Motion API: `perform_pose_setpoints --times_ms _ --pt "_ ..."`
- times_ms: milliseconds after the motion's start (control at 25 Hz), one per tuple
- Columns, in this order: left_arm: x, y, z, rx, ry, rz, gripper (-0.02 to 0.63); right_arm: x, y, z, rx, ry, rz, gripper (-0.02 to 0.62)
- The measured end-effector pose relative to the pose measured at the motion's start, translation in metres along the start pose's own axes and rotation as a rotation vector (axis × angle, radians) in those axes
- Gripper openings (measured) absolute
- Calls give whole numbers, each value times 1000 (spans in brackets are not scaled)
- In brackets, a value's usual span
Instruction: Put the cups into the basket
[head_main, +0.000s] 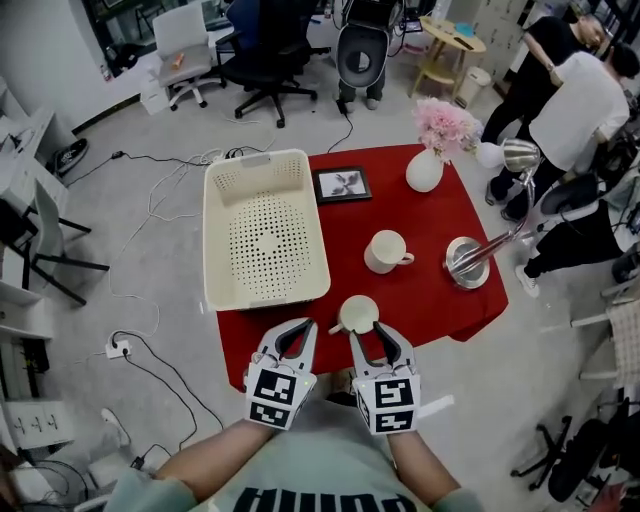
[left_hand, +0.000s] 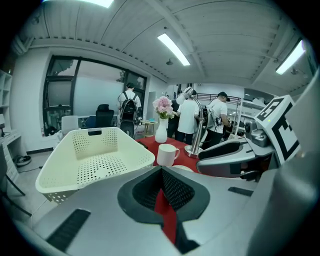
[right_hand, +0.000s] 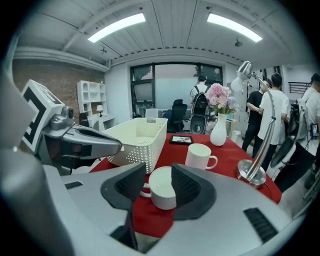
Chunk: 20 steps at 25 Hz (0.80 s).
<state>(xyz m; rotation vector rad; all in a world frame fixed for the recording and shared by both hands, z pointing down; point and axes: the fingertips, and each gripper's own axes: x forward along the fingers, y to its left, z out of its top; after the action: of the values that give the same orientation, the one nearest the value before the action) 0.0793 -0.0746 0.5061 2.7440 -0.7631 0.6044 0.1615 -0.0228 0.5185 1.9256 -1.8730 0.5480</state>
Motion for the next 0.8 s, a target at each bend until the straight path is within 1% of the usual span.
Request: perform_pose_setpoints --times_ms 160,280,360,520,800 --pt "7 -1 -10 -8 21 30 3 11 -1 -8 -21 17 56 251" --pt "11 2 -16 -13 37 68 3 20 -6 -13 -25 24 78 326" --pt "12 1 -18 -17 45 88 3 24 -11 -15 -31 26 91 353" --pt "11 2 -22 -24 60 133 3 36 -14 -25 -39 46 142 374" --pt "14 6 -31 -56 91 206 3 59 -11 -40 -49 92 204 380"
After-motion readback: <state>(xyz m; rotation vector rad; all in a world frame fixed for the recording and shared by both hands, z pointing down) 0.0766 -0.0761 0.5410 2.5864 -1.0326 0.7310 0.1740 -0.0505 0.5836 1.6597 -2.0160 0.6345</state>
